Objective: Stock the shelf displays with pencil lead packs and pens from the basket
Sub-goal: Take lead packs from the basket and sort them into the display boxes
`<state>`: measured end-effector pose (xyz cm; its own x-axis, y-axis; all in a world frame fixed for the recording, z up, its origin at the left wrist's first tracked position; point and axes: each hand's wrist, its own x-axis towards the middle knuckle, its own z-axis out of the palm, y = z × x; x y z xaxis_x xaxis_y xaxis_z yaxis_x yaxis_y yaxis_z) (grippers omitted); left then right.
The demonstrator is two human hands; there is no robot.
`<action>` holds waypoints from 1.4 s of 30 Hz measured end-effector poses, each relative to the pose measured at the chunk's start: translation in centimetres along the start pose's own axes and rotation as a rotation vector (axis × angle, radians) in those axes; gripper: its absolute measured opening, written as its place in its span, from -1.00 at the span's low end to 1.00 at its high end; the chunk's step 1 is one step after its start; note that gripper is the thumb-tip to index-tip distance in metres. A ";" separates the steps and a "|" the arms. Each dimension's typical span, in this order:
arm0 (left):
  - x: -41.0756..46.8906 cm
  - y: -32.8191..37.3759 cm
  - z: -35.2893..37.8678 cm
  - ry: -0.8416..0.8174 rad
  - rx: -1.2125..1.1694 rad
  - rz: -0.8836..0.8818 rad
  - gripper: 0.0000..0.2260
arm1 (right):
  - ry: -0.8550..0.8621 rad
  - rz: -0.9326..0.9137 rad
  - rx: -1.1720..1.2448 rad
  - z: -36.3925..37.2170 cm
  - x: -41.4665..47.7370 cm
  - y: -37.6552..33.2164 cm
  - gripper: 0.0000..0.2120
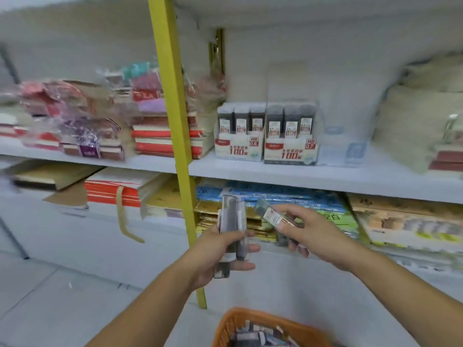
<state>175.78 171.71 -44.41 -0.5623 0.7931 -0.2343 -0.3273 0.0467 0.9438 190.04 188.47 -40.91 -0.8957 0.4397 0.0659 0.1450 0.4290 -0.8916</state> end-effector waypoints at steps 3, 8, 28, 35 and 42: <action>0.0 2.9 0.4 0.041 0.035 0.104 -0.77 | 0.081 -0.069 -0.112 -2.3 0.4 -2.3 -0.73; 0.6 3.7 2.1 0.052 0.122 0.188 -0.74 | 0.078 -0.130 -0.071 -3.2 0.9 -3.2 -0.81; 3.1 7.4 2.5 0.078 -0.146 0.299 -0.71 | 0.503 -0.414 0.149 -4.8 5.0 -8.1 -0.83; 4.9 9.2 0.2 0.162 -0.252 0.381 -0.76 | 0.545 -0.583 -0.484 -6.2 11.8 -15.5 -0.85; 6.5 9.4 -1.1 0.176 -0.244 0.410 -0.77 | 0.396 -0.504 -0.834 -5.2 17.5 -17.1 -0.82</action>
<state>168.22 176.66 -37.29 -0.7943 0.6012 0.0880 -0.2092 -0.4066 0.8893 174.02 192.93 -22.20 -0.7531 0.2212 0.6196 0.1720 0.9752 -0.1391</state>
